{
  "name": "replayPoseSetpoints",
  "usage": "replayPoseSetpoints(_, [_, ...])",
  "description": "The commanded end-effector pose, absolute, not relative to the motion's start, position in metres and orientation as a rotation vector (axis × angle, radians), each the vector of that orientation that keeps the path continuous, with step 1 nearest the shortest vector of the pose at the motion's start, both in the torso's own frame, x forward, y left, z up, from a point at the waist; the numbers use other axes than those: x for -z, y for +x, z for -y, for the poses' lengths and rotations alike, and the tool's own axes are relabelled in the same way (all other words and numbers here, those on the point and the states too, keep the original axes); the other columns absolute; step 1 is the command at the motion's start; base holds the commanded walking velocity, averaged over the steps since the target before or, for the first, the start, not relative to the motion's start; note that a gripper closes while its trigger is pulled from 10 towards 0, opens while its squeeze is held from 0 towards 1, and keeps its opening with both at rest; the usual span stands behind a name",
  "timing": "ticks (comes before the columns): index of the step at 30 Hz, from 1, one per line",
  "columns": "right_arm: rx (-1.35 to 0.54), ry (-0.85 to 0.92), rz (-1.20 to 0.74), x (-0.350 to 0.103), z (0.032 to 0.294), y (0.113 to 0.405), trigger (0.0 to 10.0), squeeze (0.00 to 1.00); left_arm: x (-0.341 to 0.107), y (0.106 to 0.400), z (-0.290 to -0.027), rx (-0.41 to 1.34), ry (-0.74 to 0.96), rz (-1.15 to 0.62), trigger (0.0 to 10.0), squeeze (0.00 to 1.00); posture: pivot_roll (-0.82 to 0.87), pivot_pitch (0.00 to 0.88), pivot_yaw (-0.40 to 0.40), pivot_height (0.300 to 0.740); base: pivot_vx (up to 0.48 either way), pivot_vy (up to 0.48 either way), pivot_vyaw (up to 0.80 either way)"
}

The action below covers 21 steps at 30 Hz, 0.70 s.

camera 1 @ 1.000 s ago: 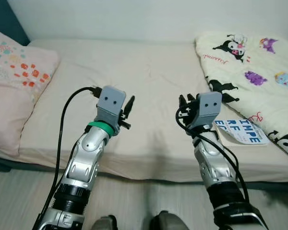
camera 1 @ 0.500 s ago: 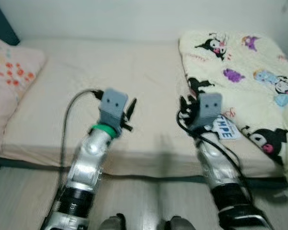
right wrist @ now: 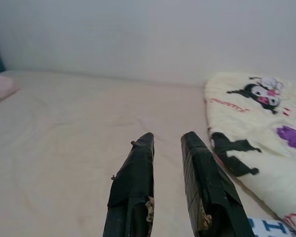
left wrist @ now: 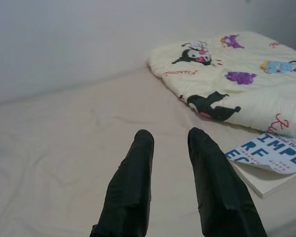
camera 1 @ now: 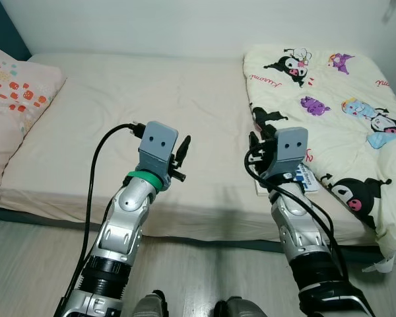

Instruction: Clean up the room

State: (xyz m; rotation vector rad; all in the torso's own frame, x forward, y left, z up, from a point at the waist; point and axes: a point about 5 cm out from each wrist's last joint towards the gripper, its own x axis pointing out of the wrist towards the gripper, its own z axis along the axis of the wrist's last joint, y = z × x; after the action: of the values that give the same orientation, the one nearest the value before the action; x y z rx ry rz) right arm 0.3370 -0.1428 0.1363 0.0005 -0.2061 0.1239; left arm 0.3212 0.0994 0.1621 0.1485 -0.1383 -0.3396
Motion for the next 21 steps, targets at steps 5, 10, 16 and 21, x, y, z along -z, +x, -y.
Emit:
replayPoseSetpoints(5, [-0.122,0.01,0.189,-0.1323,0.1429,0.3354,10.0,0.0,-0.1584,0.3208,-0.0995,0.34,0.142,0.124,10.0,0.0,-0.06,0.035,0.065,0.74,0.0,0.0,0.0])
replayPoseSetpoints(10, [-0.122,0.01,0.191,-0.1326,0.1425,0.3353,10.0,0.0,-0.1583,0.3208,-0.0991,0.341,0.149,0.123,10.0,0.0,-0.06,0.036,0.066,0.74,0.0,0.0,0.0])
replayPoseSetpoints(16, [-0.122,0.009,0.192,-0.1325,0.1425,0.3349,10.0,0.0,-0.1583,0.3204,-0.0983,0.346,0.158,0.123,10.0,0.0,-0.06,0.039,0.066,0.74,0.0,0.0,0.0])
replayPoseSetpoints(21, [-0.12,0.008,0.192,-0.1321,0.1431,0.3341,10.0,0.0,-0.1581,0.3205,-0.0983,0.341,0.166,0.126,10.0,0.0,-0.06,0.041,0.067,0.74,0.0,-0.055,0.0])
